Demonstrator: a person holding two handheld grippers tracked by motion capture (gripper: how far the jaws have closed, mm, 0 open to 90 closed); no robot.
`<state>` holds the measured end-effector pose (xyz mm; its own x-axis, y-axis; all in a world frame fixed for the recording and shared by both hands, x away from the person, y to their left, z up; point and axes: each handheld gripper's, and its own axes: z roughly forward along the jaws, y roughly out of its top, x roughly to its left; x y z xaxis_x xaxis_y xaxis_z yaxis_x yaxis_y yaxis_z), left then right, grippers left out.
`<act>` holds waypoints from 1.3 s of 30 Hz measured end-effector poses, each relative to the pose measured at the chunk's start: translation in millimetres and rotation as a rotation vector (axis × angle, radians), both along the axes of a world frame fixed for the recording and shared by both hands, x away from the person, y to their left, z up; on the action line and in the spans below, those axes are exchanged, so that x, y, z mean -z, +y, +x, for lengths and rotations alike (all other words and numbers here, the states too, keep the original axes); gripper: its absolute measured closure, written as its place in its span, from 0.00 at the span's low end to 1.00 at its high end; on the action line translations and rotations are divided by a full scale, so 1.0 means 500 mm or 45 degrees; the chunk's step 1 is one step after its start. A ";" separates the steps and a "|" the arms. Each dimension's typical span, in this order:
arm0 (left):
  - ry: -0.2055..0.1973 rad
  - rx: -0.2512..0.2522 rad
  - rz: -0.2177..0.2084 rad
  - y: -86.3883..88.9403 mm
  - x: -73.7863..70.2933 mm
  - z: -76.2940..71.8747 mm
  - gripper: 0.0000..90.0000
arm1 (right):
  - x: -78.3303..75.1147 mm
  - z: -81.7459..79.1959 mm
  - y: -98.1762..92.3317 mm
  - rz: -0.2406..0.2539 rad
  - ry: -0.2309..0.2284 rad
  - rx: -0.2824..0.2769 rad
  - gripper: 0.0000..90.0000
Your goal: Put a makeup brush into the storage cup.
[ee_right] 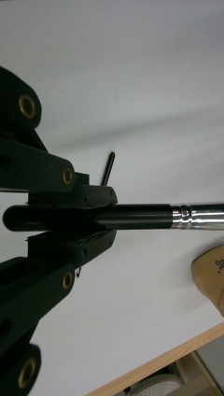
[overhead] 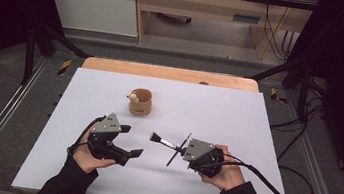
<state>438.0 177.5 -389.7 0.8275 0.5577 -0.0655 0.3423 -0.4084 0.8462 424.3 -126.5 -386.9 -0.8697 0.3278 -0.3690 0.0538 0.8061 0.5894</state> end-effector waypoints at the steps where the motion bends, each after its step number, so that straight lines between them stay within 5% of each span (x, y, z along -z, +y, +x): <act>1: 0.000 0.000 0.000 0.000 0.000 0.000 0.12 | 0.000 0.000 0.000 0.000 0.000 0.000 0.88; 23: 0.016 -0.072 -0.127 -0.004 0.034 -0.005 0.13 | 0.035 -0.009 -0.011 0.227 0.030 0.112 0.88; 39: 0.015 -0.099 -0.209 -0.008 0.048 -0.014 0.14 | 0.055 -0.013 -0.011 0.316 0.058 0.137 0.88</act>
